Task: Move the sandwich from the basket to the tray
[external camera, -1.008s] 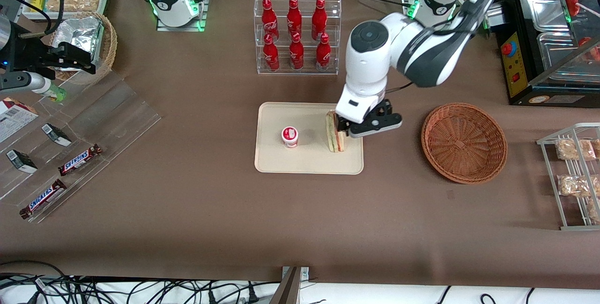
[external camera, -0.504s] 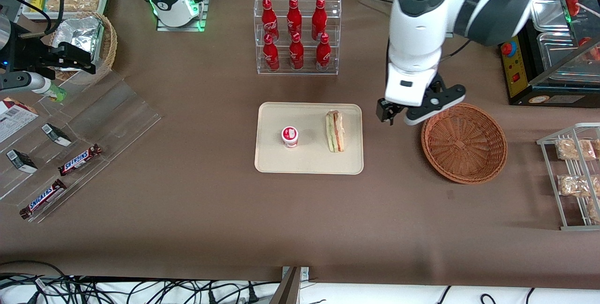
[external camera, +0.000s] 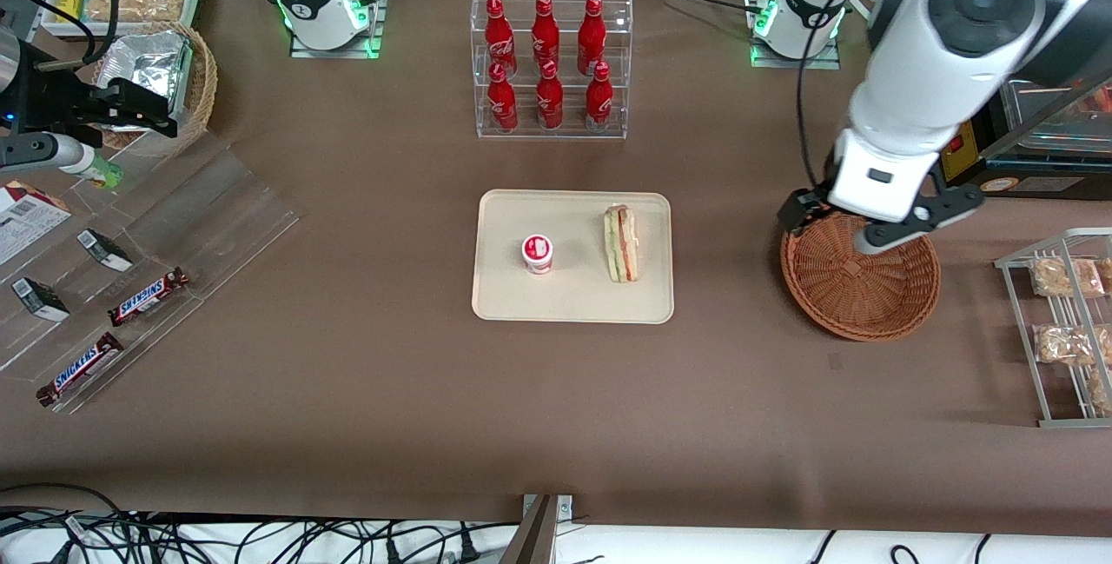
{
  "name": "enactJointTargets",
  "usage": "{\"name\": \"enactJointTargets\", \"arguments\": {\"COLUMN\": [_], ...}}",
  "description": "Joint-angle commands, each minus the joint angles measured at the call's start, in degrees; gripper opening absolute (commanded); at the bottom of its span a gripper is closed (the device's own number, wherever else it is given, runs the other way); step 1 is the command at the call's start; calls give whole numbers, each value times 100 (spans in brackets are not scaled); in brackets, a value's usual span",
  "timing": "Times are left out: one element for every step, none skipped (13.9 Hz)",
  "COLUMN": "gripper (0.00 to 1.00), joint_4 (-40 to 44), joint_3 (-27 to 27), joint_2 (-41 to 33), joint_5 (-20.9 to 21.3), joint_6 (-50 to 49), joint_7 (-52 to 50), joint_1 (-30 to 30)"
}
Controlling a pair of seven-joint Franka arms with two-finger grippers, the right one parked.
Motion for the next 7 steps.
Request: {"name": "enactJointTargets", "arguments": {"gripper": [100,100,100,100,100,100,100], "joint_4": [-339,-383,-384,-375,-375,-375,-375], "joint_3": [754,1010,1204,1345,1433,1478,1504], "joint_2": [-617,-758,-838,-926,-979,-1023,-1041], "joint_5": [-725,-928,-1095,-1219,-1255,-1264,-1255], "joint_6": [-82,-160,-309,-432,-503,-582,-670], "joint_7": [1331,1832,2307,2764,3152,3495,3785], "joint_1": [-26,-52,-61,-78,-79,-79,-79]}}
